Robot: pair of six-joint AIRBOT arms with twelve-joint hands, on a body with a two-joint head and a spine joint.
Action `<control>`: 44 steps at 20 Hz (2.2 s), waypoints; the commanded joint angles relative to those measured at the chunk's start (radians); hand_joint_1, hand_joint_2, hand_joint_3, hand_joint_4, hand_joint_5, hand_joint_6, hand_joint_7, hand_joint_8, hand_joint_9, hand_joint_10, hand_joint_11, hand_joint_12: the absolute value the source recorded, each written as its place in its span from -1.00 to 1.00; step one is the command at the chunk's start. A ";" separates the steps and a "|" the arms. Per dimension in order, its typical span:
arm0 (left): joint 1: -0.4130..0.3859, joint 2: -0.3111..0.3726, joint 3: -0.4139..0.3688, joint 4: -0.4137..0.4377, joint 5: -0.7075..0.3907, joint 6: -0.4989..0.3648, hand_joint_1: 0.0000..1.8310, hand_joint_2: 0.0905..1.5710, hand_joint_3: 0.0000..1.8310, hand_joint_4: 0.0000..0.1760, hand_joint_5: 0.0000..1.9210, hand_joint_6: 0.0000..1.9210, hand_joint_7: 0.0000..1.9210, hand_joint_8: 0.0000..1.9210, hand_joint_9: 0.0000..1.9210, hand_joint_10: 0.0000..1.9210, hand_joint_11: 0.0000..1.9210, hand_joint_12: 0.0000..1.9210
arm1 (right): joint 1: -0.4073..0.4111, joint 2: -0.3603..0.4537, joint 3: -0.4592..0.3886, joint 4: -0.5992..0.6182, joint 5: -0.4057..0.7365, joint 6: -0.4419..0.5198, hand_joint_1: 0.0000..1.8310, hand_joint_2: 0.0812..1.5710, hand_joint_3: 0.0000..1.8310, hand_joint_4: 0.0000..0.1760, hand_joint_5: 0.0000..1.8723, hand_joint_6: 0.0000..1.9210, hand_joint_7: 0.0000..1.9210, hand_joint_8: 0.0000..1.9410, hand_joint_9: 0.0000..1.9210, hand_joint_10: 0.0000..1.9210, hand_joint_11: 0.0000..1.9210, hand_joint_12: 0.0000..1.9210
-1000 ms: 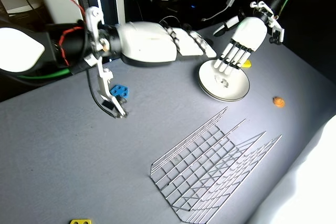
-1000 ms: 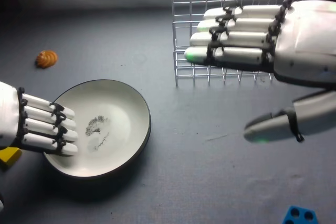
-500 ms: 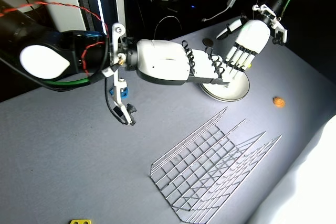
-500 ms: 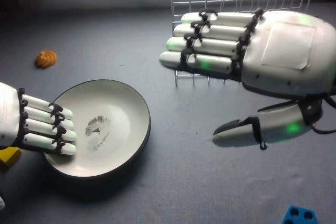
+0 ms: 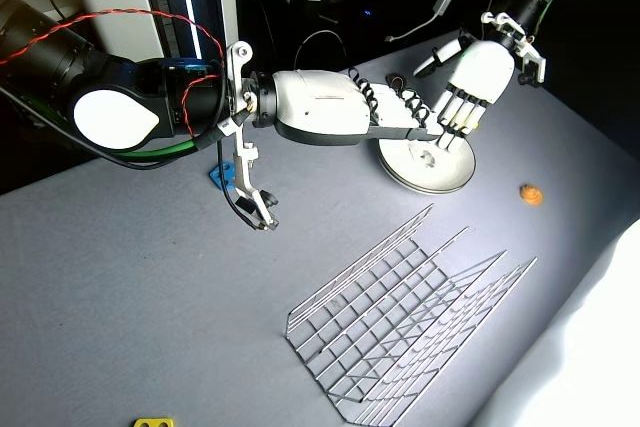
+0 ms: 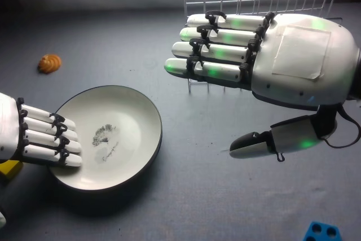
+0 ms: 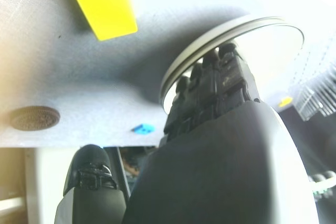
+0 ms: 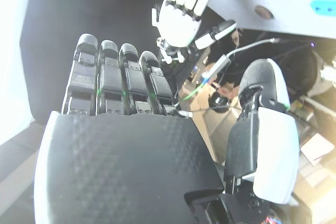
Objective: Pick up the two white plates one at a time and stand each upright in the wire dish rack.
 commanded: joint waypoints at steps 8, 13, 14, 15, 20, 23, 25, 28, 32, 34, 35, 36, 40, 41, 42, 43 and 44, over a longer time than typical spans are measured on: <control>0.004 -0.027 -0.058 -0.030 -0.024 0.010 -1.00 0.30 -0.99 -1.00 -1.00 -1.00 -1.00 -1.00 -1.00 -1.00 -1.00 -1.00 | 0.007 0.000 -0.005 0.007 0.098 -0.002 -0.04 0.07 -1.00 -1.00 -0.97 -1.00 -1.00 -1.00 -1.00 -1.00 -0.97 -0.98; 0.002 -0.060 -0.071 -0.075 -0.027 0.031 -1.00 0.31 -0.99 -1.00 -1.00 -1.00 -1.00 -1.00 -1.00 -1.00 -1.00 -1.00 | 0.020 -0.023 -0.005 0.001 0.045 -0.004 0.17 -0.01 -1.00 -1.00 -0.99 -1.00 -1.00 -1.00 -1.00 -1.00 -0.99 -0.87; -0.003 -0.071 -0.067 -0.081 -0.027 0.031 -1.00 0.30 -0.99 -1.00 -1.00 -1.00 -1.00 -1.00 -1.00 -1.00 -1.00 -1.00 | 0.022 -0.034 -0.004 0.001 0.038 -0.015 0.16 -0.02 -1.00 -1.00 -1.00 -1.00 -1.00 -1.00 -1.00 -1.00 -1.00 -0.82; -0.010 -0.080 -0.065 -0.081 -0.026 0.031 -1.00 0.29 -1.00 -1.00 -1.00 -1.00 -1.00 -1.00 -1.00 -1.00 -1.00 -1.00 | 0.024 -0.047 -0.004 0.001 0.022 -0.031 0.14 -0.03 -1.00 -1.00 -0.98 -1.00 -1.00 -1.00 -1.00 -1.00 -1.00 -0.77; -0.034 -0.098 -0.057 -0.082 -0.024 0.031 -1.00 0.29 -1.00 -1.00 -1.00 -1.00 -1.00 -1.00 -1.00 -1.00 -1.00 -1.00 | 0.037 -0.099 0.023 0.001 -0.034 -0.052 0.18 -0.01 -1.00 -1.00 -0.85 -0.99 -0.90 -0.99 -0.91 -0.99 -1.00 -0.55; -0.028 -0.099 -0.057 -0.082 -0.023 0.031 -1.00 0.29 -1.00 -1.00 -1.00 -1.00 -1.00 -1.00 -1.00 -1.00 -1.00 -1.00 | 0.043 -0.126 0.039 0.001 -0.039 -0.052 0.15 0.03 -0.99 -1.00 -0.86 -1.00 -0.92 -1.00 -0.92 -1.00 -1.00 -0.58; -0.026 -0.101 -0.057 -0.082 -0.021 0.031 -1.00 0.31 -0.99 -1.00 -1.00 -1.00 -1.00 -1.00 -1.00 -1.00 -1.00 -1.00 | 0.044 -0.154 0.056 0.001 -0.061 -0.052 0.18 0.03 -1.00 -1.00 -0.87 -1.00 -0.92 -1.00 -0.93 -1.00 -1.00 -0.60; -0.026 -0.105 -0.050 -0.091 -0.021 0.031 -1.00 0.30 -0.99 -1.00 -1.00 -1.00 -1.00 -1.00 -1.00 -1.00 -1.00 -1.00 | 0.045 -0.200 0.093 0.001 -0.077 -0.052 0.17 0.03 -1.00 -1.00 -0.84 -0.99 -0.89 -0.99 -0.90 -0.99 -1.00 -0.52; -0.026 -0.109 -0.038 -0.097 -0.021 0.031 -1.00 0.30 -1.00 -1.00 -1.00 -1.00 -1.00 -1.00 -1.00 -1.00 -1.00 -1.00 | 0.050 -0.258 0.132 0.001 -0.078 -0.052 0.22 0.05 -1.00 -1.00 -0.68 -0.98 -0.73 -0.98 -0.77 -0.98 -1.00 -0.25; -0.026 -0.111 -0.034 -0.098 -0.021 0.031 -1.00 0.30 -1.00 -1.00 -1.00 -1.00 -1.00 -1.00 -1.00 -1.00 -1.00 -1.00 | 0.055 -0.286 0.149 0.001 -0.090 -0.052 0.25 0.07 -1.00 -1.00 -0.63 -0.99 -0.67 -0.99 -0.71 -0.98 -1.00 -0.16; -0.025 -0.111 -0.032 -0.098 -0.022 0.031 -1.00 0.31 -0.99 -1.00 -1.00 -1.00 -1.00 -1.00 -1.00 -1.00 -1.00 -1.00 | 0.055 -0.298 0.156 0.001 -0.092 -0.052 0.26 0.07 -1.00 -1.00 -0.59 -0.99 -0.62 -0.99 -0.67 -0.98 -1.00 -0.07; -0.025 -0.112 -0.031 -0.098 -0.022 0.031 -1.00 0.30 -1.00 -1.00 -1.00 -1.00 -1.00 -1.00 -1.00 -1.00 -1.00 -1.00 | 0.055 -0.310 0.165 0.001 -0.092 -0.052 0.26 0.09 -0.99 -1.00 -0.58 -0.99 -0.61 -0.99 -0.65 -0.98 -1.00 -0.03; -0.024 -0.115 -0.024 -0.108 -0.022 0.031 -1.00 0.30 -1.00 -1.00 -1.00 -1.00 -1.00 -1.00 -1.00 -1.00 -1.00 -1.00 | 0.059 -0.354 0.199 0.001 -0.093 -0.052 0.31 0.16 -1.00 -1.00 -0.39 -0.99 -0.43 -1.00 -0.49 -0.98 -0.97 0.19; -0.024 -0.116 -0.023 -0.109 -0.022 0.031 -1.00 0.31 -1.00 -1.00 -1.00 -1.00 -1.00 -1.00 -1.00 -1.00 -1.00 -1.00 | 0.059 -0.360 0.204 0.001 -0.093 -0.053 0.35 0.18 -1.00 -1.00 -0.33 -0.98 -0.35 -0.99 -0.41 -0.97 -0.86 0.19; -0.024 -0.116 -0.022 -0.109 -0.022 0.031 -1.00 0.31 -0.99 -1.00 -1.00 -1.00 -1.00 -1.00 -1.00 -1.00 -1.00 -1.00 | 0.059 -0.368 0.212 0.001 -0.093 -0.053 0.36 0.20 -1.00 -1.00 -0.29 -0.99 -0.30 -0.99 -0.36 -0.97 -0.80 0.19; -0.024 -0.116 -0.021 -0.109 -0.022 0.031 -1.00 0.30 -1.00 -1.00 -1.00 -1.00 -1.00 -1.00 -1.00 -1.00 -1.00 -1.00 | 0.059 -0.374 0.218 0.001 -0.093 -0.054 0.37 0.18 -1.00 -1.00 -0.19 -0.97 -0.18 -0.98 -0.22 -0.95 -0.63 0.14; -0.024 -0.117 -0.019 -0.109 -0.022 0.031 -1.00 0.31 -1.00 -1.00 -1.00 -1.00 -1.00 -1.00 -1.00 -1.00 -1.00 -1.00 | 0.059 -0.379 0.224 0.001 -0.092 -0.054 0.35 0.20 -1.00 -1.00 -0.05 -0.95 -0.02 -0.96 -0.03 -0.92 -0.42 0.08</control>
